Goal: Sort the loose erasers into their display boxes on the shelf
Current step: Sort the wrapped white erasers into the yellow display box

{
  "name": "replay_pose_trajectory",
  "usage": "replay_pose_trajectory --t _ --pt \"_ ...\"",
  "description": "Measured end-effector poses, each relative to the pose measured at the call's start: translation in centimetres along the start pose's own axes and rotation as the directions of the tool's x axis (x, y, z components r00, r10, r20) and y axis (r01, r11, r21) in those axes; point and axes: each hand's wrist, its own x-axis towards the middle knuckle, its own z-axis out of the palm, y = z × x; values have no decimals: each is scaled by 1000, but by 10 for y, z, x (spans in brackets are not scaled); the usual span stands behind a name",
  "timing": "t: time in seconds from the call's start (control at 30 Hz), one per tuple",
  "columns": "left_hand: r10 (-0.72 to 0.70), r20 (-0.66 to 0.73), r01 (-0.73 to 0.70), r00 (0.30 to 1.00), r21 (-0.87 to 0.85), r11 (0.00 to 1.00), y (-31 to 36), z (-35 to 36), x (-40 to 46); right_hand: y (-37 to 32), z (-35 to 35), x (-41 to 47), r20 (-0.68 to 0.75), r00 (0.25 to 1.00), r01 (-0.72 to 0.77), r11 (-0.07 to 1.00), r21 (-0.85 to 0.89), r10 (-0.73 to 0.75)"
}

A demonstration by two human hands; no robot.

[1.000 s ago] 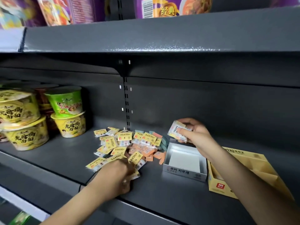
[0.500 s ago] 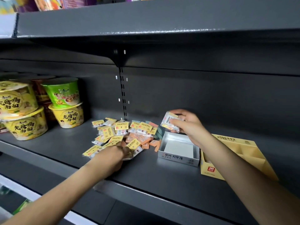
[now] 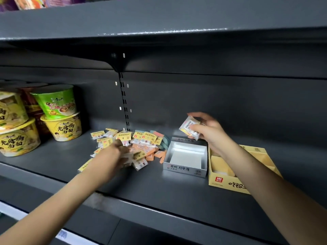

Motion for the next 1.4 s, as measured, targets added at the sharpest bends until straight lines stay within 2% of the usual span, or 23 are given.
replay_pose_trajectory --t 0.2,0.33,0.43,0.57,0.67,0.77,0.97,1.1,1.23,1.33,1.4 --pt "45 -112 -62 993 -146 987 32 -37 43 0 -34 -4 -148 989 -6 999 -47 -1" --pt "169 -62 -180 984 -320 930 79 -42 78 6 -62 -15 -212 977 -19 991 -132 -10" --pt "234 -8 -212 972 -457 864 116 -31 103 7 -82 -25 -208 978 -18 986 -168 -18" --pt "309 37 -233 950 -575 784 166 -8 128 7 -103 -36 -291 957 -56 985 -163 7" --pt "329 75 -231 941 -569 789 192 11 142 9 -117 -41 -348 937 -102 973 -206 25" --pt "337 127 -218 933 -546 809 206 28 152 13 -124 -46 -365 931 -163 931 -327 35" --pt "326 199 -159 924 -575 802 211 47 157 22 -128 -44 -320 947 -147 869 -472 -14" --pt "342 190 -199 920 -526 827 213 48 155 25 -128 -39 -298 954 -133 828 -545 -43" --pt "372 162 -275 914 -426 862 215 49 156 31 -128 -38 -208 976 -104 705 -702 -63" --pt "376 152 -293 914 -393 872 218 49 155 35 -125 -40 -162 986 -112 600 -792 -30" --pt "365 150 -287 919 -382 878 221 49 155 36 -125 -39 -158 985 -100 514 -852 -70"
